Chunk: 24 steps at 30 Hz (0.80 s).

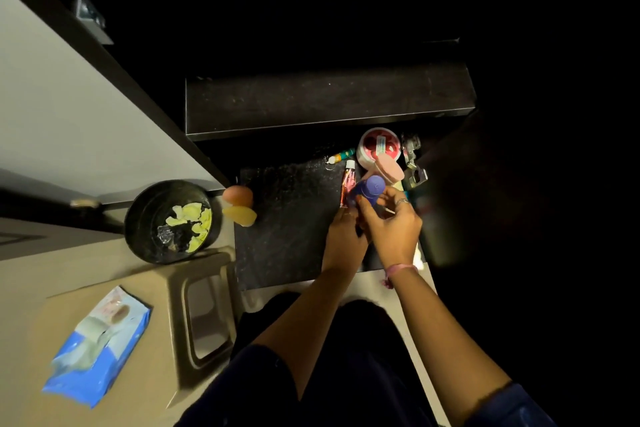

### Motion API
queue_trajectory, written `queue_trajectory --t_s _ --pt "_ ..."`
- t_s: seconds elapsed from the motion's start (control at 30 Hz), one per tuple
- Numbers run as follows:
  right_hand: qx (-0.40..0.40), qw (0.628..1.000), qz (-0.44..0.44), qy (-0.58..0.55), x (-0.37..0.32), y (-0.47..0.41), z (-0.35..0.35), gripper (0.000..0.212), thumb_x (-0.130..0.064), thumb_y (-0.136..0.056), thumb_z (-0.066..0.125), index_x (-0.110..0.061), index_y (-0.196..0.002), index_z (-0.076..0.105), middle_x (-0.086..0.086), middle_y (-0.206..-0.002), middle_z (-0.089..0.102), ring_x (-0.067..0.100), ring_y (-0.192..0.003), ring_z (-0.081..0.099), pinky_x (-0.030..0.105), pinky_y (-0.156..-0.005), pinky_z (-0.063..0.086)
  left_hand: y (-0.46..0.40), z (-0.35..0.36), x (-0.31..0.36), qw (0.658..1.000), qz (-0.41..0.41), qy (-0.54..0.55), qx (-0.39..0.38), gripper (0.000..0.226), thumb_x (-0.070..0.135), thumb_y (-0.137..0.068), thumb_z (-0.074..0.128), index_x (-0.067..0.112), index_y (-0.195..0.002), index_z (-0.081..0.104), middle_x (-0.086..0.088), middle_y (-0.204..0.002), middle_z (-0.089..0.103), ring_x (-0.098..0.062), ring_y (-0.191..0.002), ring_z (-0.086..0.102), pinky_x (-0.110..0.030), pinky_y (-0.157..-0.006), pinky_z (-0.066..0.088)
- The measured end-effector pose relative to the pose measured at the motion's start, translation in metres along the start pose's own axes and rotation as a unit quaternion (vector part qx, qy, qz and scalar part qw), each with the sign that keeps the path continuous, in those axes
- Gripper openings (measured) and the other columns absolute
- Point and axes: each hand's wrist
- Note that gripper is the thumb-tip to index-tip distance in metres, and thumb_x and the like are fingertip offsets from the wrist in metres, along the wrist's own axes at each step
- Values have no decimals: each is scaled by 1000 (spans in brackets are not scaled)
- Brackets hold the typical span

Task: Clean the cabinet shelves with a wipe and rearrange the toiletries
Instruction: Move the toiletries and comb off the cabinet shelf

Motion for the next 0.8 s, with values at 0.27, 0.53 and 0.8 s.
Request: queue_trajectory --t_s 0.27,0.53,0.8 --pt "-176 978 -113 24 -32 33 32 36 -33 -73 78 -20 -104 67 -5 -89 71 2 -77 63 2 -71 45 68 -60 -61 981 -94 93 139 30 19 -78 71 41 -70 52 12 -82 57 1 -76 57 -7 -67 40" --pt "-335 929 -146 63 -59 56 89 39 -35 -79 72 -19 -114 64 1 -108 72 16 -99 66 36 -89 53 80 -108 -105 966 -128 77 212 31 24 -84 65 42 -71 44 15 -79 48 0 -71 52 -12 -61 37" --pt "-350 914 -161 123 -63 62 112 43 -41 -83 67 -26 -123 59 -1 -115 68 15 -106 63 31 -94 49 76 -114 -124 957 -139 121 224 27 18 -82 68 33 -73 47 12 -80 47 0 -72 50 -5 -65 38"
Point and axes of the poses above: each hand's wrist, its own y-axis away from the middle knuckle, its own z-axis out of the palm, x = y × z
